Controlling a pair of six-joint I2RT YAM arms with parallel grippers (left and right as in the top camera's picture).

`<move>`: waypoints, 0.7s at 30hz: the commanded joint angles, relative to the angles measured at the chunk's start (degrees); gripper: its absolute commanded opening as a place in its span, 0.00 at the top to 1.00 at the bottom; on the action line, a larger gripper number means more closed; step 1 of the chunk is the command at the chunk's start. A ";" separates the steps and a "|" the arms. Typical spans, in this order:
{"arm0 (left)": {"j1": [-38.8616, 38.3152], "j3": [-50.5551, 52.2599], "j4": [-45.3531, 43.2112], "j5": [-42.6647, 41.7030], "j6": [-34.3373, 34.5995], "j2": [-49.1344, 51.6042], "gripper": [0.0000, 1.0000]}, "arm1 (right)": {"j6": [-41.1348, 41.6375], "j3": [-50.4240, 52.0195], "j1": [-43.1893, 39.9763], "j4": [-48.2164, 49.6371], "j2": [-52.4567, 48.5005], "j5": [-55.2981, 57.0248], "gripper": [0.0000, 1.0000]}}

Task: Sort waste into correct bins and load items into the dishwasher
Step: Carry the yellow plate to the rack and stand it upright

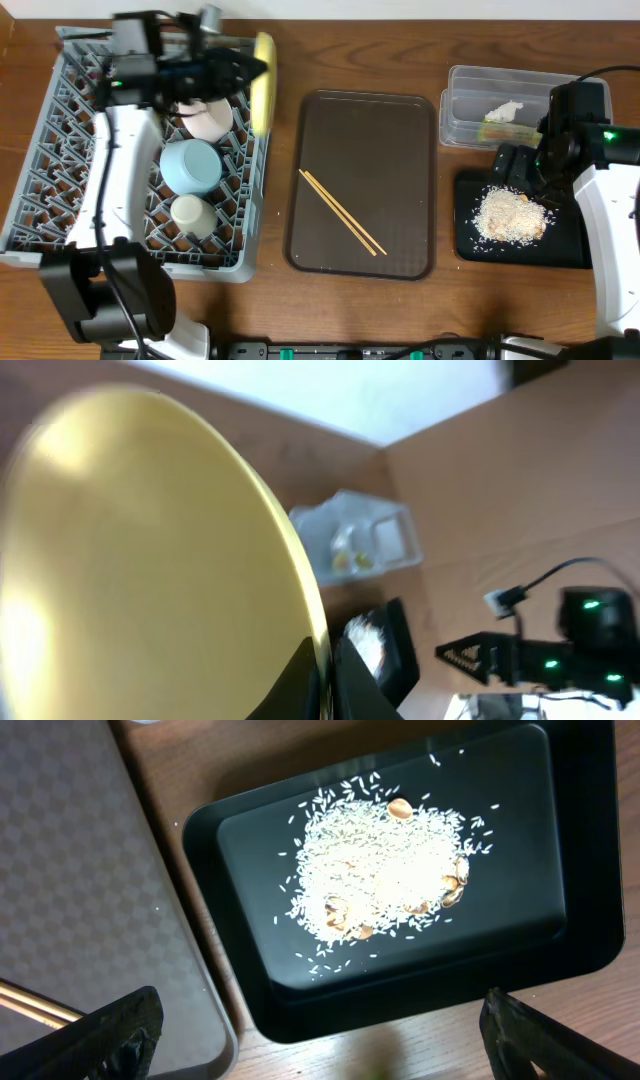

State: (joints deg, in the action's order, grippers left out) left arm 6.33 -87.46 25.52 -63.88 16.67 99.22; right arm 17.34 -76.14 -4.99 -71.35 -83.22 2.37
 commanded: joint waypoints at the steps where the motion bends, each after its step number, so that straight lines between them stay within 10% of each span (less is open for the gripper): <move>1: 2.75 -0.55 -2.05 -6.64 4.04 -0.96 0.93 | -0.66 -0.96 -0.52 -0.02 0.61 0.61 0.01; 21: 5.81 0.02 -2.51 -6.64 3.85 2.78 0.93 | -0.68 -0.96 -0.52 0.22 0.61 0.61 0.01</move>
State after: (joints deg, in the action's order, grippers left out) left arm 12.16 -87.46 23.29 -69.08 19.99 99.94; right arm 17.34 -76.14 -4.99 -71.26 -83.22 2.39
